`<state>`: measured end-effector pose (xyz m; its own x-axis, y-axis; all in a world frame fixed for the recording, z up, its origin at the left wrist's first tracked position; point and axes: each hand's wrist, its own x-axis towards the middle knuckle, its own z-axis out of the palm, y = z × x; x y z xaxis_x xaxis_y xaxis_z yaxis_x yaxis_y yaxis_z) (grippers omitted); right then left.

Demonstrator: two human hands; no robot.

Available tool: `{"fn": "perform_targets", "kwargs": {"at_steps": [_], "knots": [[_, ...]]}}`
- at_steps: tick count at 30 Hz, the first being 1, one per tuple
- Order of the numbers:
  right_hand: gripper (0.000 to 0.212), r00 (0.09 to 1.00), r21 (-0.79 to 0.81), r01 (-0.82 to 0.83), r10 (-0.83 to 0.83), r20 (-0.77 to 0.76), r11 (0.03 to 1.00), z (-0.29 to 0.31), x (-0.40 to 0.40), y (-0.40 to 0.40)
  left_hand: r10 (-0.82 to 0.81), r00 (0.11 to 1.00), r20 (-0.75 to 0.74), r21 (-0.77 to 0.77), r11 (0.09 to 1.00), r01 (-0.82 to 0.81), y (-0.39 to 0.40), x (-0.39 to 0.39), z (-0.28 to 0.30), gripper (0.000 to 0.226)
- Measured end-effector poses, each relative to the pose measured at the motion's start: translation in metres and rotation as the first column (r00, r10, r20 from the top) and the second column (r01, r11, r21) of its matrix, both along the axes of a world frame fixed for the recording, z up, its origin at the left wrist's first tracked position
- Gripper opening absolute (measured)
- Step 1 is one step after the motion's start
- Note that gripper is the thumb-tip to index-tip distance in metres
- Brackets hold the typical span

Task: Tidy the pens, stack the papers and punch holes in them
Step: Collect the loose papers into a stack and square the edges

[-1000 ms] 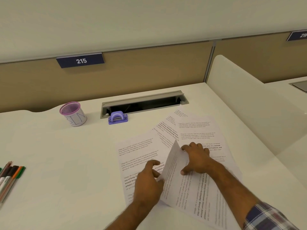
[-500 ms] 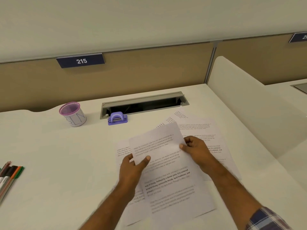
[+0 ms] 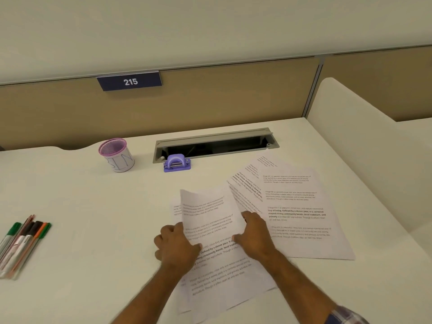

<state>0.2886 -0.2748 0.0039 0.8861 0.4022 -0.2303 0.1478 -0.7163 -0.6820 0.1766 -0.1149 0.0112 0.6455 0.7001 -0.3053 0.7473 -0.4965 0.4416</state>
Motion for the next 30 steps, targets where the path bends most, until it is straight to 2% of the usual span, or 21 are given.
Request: {"fn": "perform_targets", "kwargs": {"at_steps": [2,6,9,12,15,19,21,24,27,30], "knots": [[0.063,0.999,-0.017,0.023,-0.023,0.022,1.0,-0.002,-0.003,0.003,0.05,0.999,-0.012,-0.015,0.999,-0.05,-0.005,0.001,0.0,0.067],[0.057,0.994,-0.071,0.061,-0.054,0.093,0.996,-0.005,-0.006,0.004,0.124,0.992,0.021,-0.098,0.988,-0.122,-0.007,0.007,0.002,0.064],[0.056,0.991,-0.069,0.082,-0.075,0.107,0.994,-0.008,-0.008,0.002,0.246,0.956,0.162,-0.229,0.951,-0.206,0.001,0.007,0.004,0.061],[0.06,0.992,-0.059,0.076,-0.07,0.102,0.995,-0.01,-0.009,0.001,0.382,0.861,0.336,-0.343,0.901,-0.266,0.008,0.001,0.006,0.059],[0.065,0.994,-0.024,0.072,-0.069,0.087,0.997,-0.01,-0.01,0.0,0.45,0.795,0.408,-0.457,0.854,-0.249,0.01,-0.004,0.011,0.054],[0.059,0.992,0.173,0.125,-0.125,-0.011,0.977,-0.005,-0.006,-0.006,0.277,0.838,0.471,-0.475,0.88,-0.024,0.018,-0.009,0.02,0.017],[0.055,0.981,0.288,0.189,-0.166,-0.101,0.939,0.001,-0.002,-0.011,0.265,0.817,0.512,-0.509,0.86,0.04,0.027,-0.01,0.03,0.014],[0.061,0.939,0.438,0.298,-0.179,-0.294,0.848,0.014,0.003,-0.018,0.263,0.784,0.562,-0.527,0.844,0.094,0.039,-0.006,0.047,0.013],[0.049,0.885,0.609,0.322,-0.001,-0.466,0.725,0.027,0.008,-0.025,0.291,0.761,0.58,-0.582,0.801,0.138,0.044,0.006,0.061,0.016],[0.036,0.832,0.727,0.291,0.211,-0.514,0.622,0.036,0.01,-0.032,0.309,0.739,0.599,-0.637,0.742,0.207,0.041,0.02,0.071,0.019]]}}
